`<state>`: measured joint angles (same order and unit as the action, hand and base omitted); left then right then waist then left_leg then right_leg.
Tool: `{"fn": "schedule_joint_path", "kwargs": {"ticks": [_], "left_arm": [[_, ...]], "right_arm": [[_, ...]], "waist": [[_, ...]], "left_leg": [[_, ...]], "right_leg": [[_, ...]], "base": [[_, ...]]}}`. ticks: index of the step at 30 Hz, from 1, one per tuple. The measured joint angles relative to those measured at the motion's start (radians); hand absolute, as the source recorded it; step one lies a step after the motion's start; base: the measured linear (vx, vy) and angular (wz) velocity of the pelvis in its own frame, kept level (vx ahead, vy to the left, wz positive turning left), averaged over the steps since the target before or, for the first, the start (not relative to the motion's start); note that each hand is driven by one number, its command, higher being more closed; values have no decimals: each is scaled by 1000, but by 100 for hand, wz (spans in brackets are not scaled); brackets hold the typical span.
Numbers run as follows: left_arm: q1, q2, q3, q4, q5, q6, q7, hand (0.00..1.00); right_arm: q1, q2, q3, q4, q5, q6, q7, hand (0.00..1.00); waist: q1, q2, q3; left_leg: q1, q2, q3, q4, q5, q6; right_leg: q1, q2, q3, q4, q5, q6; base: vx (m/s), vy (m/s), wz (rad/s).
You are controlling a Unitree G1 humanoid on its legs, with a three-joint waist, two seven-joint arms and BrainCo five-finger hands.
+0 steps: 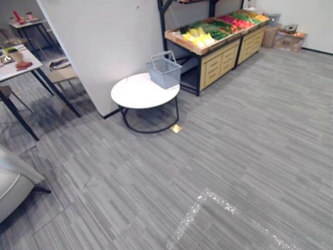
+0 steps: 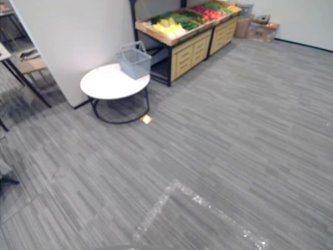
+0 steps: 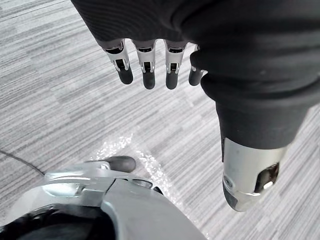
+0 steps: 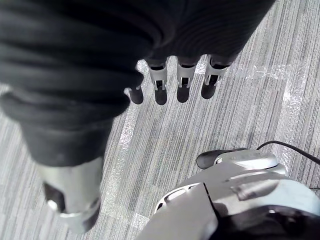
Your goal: Pick vegetable in the basket
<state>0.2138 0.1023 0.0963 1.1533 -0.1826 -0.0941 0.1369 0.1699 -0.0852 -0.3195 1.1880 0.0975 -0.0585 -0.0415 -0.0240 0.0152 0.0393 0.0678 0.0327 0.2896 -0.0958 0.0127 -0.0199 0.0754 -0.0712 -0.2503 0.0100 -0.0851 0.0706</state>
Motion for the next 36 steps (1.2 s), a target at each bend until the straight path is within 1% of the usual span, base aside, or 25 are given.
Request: {"fn": "schedule_joint_path", "kwargs": {"ticks": [1,2,3,4,5,6,9,10,11,14,17,18,19,22,25,30,33,36], "left_arm": [[-3,-1,3,0,0,-6,1,0],[-5,-1,10,0,0,-12,3,0],[-8,-1,12,0,0,-16,4,0],[-10,-1,13,0,0,-18,6,0],[-10,-1,15,0,0,-18,8,0],[-14,-1,21,0,0,-19,9,0],[-16,-4,28,0,-4,-27,23,0],[-17,-6,30,0,-20,-28,35,0],[-16,-9,33,0,-60,-29,54,0],[-16,-15,40,0,-121,-36,60,0],[-27,-16,39,-3,-122,-46,64,0],[-29,-20,38,-9,-115,-58,78,0],[-27,-21,34,-16,-104,-73,95,0],[-26,-21,28,-44,-76,-85,110,0],[-26,-22,26,-61,-74,-105,122,0],[-32,-21,26,-62,-74,-109,84,0],[-34,-20,28,-62,-74,-109,58,0],[-36,-20,29,-58,-74,-106,51,0]], "right_arm": [[-4,0,-2,0,0,0,0,0],[-7,3,-9,3,0,0,-1,0],[-16,6,-19,7,0,-1,-2,0],[-23,7,-24,7,0,-2,-2,0],[-30,8,-25,7,0,-5,-2,0],[-42,11,-27,6,0,-11,-2,0],[-55,12,-28,6,-1,-16,-10,0],[-59,13,-28,6,-2,-16,-20,0],[-64,15,-28,6,-1,-17,-33,0],[-71,16,-27,6,1,-20,-42,0],[-73,16,-22,3,2,-23,-43,0],[-73,15,-13,0,2,-35,-45,0],[-71,15,1,-6,2,-52,-52,0],[-69,11,18,-16,2,-78,-63,0],[-68,8,57,-38,-2,-96,-71,0],[-78,3,92,-44,-1,-98,-37,0],[-79,4,92,-44,0,-97,-33,0],[-80,4,90,-43,-1,-95,-30,0]], "waist": [[0,3,6],[0,-12,19],[1,-1,19],[1,-10,27],[1,-12,28],[0,-6,33],[1,-7,38],[1,-7,38],[1,-6,38],[1,-7,39],[0,-9,43],[1,-14,47],[0,-11,47],[0,-12,50],[0,-13,51],[-1,-13,51],[-1,-16,54],[-1,-16,54]], "left_leg": [[8,0,0,0,0,0],[14,0,0,0,0,0],[23,1,1,0,-1,-2],[28,5,1,0,-9,-14],[29,6,2,0,-10,-17],[36,6,4,0,-11,-19],[41,7,7,-5,-15,-25],[41,8,8,-5,-18,-29],[43,8,14,-5,-21,-34],[50,9,31,-6,-22,-35],[54,9,32,-6,-23,-35],[55,9,32,-6,-23,-35],[56,10,32,-6,-23,-34],[56,10,33,-7,-24,-34],[56,11,38,-7,-27,-33],[56,16,58,-7,-31,-35],[56,17,60,-6,-32,-36],[59,16,63,-6,-32,-36]], "right_leg": [[10,1,-3,-3,0,0],[20,1,-11,-8,0,1],[29,3,-18,-10,0,1],[36,6,-19,-15,0,1],[38,7,-19,-19,0,1],[50,7,-19,-28,1,2],[54,8,-18,-31,0,3],[54,8,-18,-33,0,3],[55,8,-16,-36,0,3],[60,8,-11,-41,2,6],[64,8,-11,-43,2,6],[64,9,-10,-43,3,6],[64,9,-10,-45,3,6],[64,9,-10,-45,3,6],[62,12,-2,-45,3,5],[57,18,14,-50,3,5],[60,19,14,-57,3,5],[66,19,14,-61,3,5]], "base": [[102,-21,3],[132,-41,4],[85,-44,3],[74,-43,-1],[73,-34,-4],[45,-32,-6],[10,-11,-2],[-4,-14,-6],[-12,-13,-8],[-39,-11,-10],[-39,-11,-2],[-38,-7,-2],[-37,-6,-1],[0,0,0],[15,-11,-5],[42,-28,-11],[42,-31,-1],[14,-11,0]]}}
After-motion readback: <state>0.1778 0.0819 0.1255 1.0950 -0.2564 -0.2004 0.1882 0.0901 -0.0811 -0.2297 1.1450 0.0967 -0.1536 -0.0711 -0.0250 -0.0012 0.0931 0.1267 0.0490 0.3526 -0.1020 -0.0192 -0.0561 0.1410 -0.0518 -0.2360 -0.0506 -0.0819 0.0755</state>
